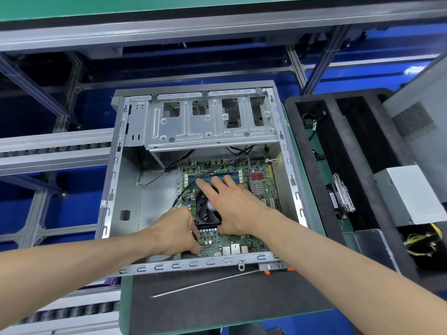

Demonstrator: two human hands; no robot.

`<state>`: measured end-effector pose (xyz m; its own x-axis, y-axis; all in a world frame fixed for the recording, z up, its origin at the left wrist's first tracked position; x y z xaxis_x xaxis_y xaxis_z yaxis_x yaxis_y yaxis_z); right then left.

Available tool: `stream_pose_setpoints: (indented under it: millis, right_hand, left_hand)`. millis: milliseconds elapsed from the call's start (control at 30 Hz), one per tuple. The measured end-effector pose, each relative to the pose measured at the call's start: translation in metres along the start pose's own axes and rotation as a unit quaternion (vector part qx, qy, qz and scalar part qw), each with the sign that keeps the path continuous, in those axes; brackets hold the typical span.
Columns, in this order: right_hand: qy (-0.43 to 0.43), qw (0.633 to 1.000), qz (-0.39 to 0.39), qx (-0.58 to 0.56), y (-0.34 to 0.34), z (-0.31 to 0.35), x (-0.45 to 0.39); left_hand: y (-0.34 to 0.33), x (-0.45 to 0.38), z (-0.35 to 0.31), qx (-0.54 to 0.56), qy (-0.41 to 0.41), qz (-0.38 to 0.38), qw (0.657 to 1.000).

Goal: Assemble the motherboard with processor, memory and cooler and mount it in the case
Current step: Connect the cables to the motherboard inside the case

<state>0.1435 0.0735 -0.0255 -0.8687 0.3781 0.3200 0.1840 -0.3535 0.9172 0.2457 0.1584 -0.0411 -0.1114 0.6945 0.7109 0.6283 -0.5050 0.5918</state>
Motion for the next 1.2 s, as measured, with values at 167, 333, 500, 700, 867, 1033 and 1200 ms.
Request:
stream_pose_setpoints:
  millis: [167,333,500,700,867,1033,1200]
  right_hand:
    - [0.000,1.000,0.006,-0.003,0.0003,0.0001,-0.0003]
    - [-0.002,1.000,0.009,-0.004,0.0007,0.0004,-0.0003]
    - [-0.004,1.000,0.011,-0.005,0.0009,0.0001,-0.0003]
    - [-0.005,1.000,0.011,-0.002,0.0020,-0.0001,-0.0004]
    - [-0.004,1.000,0.012,-0.003,0.0017,0.0005,-0.0004]
    - [-0.003,1.000,0.007,0.000,0.0019,0.0005,0.0004]
    - [-0.004,1.000,0.008,-0.002,0.0016,0.0005,0.0004]
  left_hand:
    - [-0.0009,-0.0028,0.0019,-0.008,0.029,-0.014,0.999]
    - [-0.0024,-0.0042,0.0052,0.007,0.047,-0.012,0.999]
    - [-0.0041,-0.0047,0.0055,0.018,0.050,0.002,0.999]
    - [-0.0031,-0.0060,0.0087,0.029,0.055,0.004,0.998]
    - [-0.0046,-0.0027,0.0086,0.031,0.035,0.031,0.998]
    - [-0.0016,-0.0026,0.0074,0.031,0.035,0.027,0.999]
    - [-0.0032,0.0001,0.0038,0.035,0.042,0.014,0.998]
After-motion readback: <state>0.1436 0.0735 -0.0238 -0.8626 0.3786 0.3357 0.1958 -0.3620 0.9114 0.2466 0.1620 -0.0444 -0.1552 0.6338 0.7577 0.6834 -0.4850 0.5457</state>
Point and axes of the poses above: each hand's wrist, its own x-axis away from the middle knuckle, its own y-axis out of the back of the hand, z = x × y, the point moved 6 cm from there along -x, towards the middle knuckle, and after that the axes turned 2 degrees about y, right-handed, at the moved point
